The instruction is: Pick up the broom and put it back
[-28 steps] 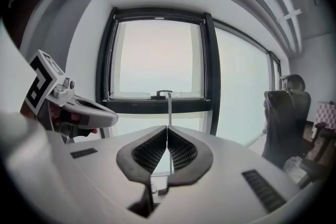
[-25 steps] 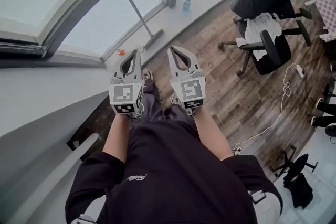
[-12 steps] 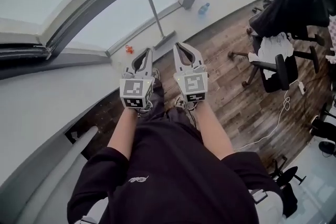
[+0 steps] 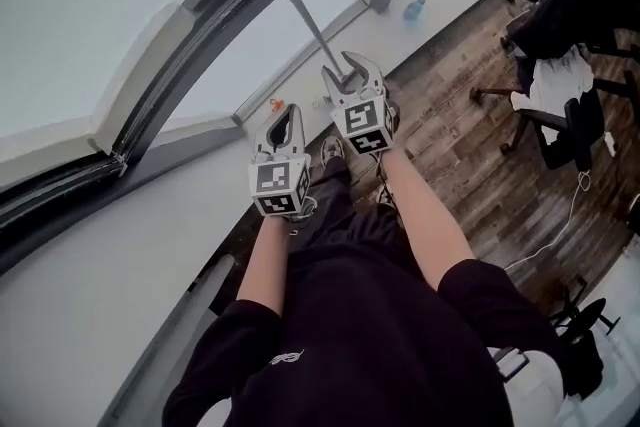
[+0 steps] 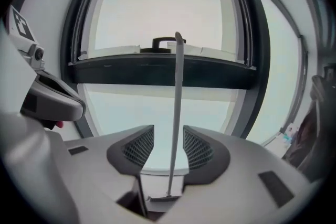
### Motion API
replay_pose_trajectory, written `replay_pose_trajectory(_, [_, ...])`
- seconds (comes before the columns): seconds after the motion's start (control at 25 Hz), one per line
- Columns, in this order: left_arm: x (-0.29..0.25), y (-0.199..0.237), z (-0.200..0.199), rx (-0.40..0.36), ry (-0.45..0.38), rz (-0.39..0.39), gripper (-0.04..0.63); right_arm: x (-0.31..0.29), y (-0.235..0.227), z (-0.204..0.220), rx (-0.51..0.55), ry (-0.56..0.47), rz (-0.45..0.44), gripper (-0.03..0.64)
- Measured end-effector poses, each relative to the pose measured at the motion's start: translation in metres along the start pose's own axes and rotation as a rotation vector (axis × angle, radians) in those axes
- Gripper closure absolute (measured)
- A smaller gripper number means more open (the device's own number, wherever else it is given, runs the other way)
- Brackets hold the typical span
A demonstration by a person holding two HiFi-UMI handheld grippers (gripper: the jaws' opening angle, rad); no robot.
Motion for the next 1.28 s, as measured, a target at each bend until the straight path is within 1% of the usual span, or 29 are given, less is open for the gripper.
replay_pose_trajectory(0.08, [-0.005, 0.009, 0.007, 0.022, 0.011, 0.009, 0.595, -0.019, 0.002, 0.008, 0.0, 0.016, -0.004, 0.448])
replay_pose_trajectory(0.2, [-0.012, 0.02, 0.007, 0.05, 0.002, 0.005, 0.595, -0.051, -0.003, 0.019, -0.003, 0.031, 0.001, 0.448])
replay_pose_trajectory(0.32, [-0.02, 0.031, 0.007, 0.032, 0.023, 0.003, 0.595, -0.082, -0.008, 0.027, 0.001, 0.044, 0.028, 0.448])
replay_pose_trajectory(0.44, [-0.023, 0.037, 0.004, 0.023, 0.028, 0.024, 0.594, -0.101, -0.012, 0.035, 0.014, 0.058, 0.067, 0.448])
replay_pose_trajectory(0.56, [-0.027, 0.046, -0.004, 0.003, 0.02, 0.028, 0.595, -0.122, -0.013, 0.033, 0.041, 0.057, 0.068, 0.448])
replay_pose_trajectory(0.68, [-0.027, 0.045, -0.008, -0.002, 0.015, 0.047, 0.594, -0.137, -0.015, 0.034, 0.079, 0.056, 0.081, 0.448])
replay_pose_trajectory(0.72, [-0.026, 0.043, -0.01, -0.003, 0.01, 0.055, 0.595, -0.141, -0.017, 0.034, 0.08, 0.053, 0.091, 0.451])
replay_pose_trajectory(0.8, [-0.024, 0.039, -0.014, -0.007, -0.003, 0.062, 0.595, -0.148, -0.021, 0.032, 0.061, 0.04, 0.099, 0.505])
replay_pose_trajectory(0.96, [-0.014, 0.033, -0.012, -0.003, -0.002, 0.067, 0.594, -0.136, -0.02, 0.034, -0.006, 0.032, 0.096, 0.515])
replay_pose_trajectory(1.12, [0.001, 0.031, -0.01, 0.015, -0.019, 0.048, 0.594, -0.11, -0.01, 0.043, -0.013, 0.034, 0.089, 0.517])
replay_pose_trajectory(1.28, [0.009, 0.016, -0.009, 0.019, -0.032, 0.054, 0.595, -0.073, -0.014, 0.052, -0.038, 0.029, 0.107, 0.518])
Point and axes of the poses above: the fingertips, and each gripper's own axes: x backward along the fingers, y to its left, z out of its underside, the point moved 1 cm from there along x, backward along the fingers, and after that the axes turned 1 degree about z, right-handed, at the moved point
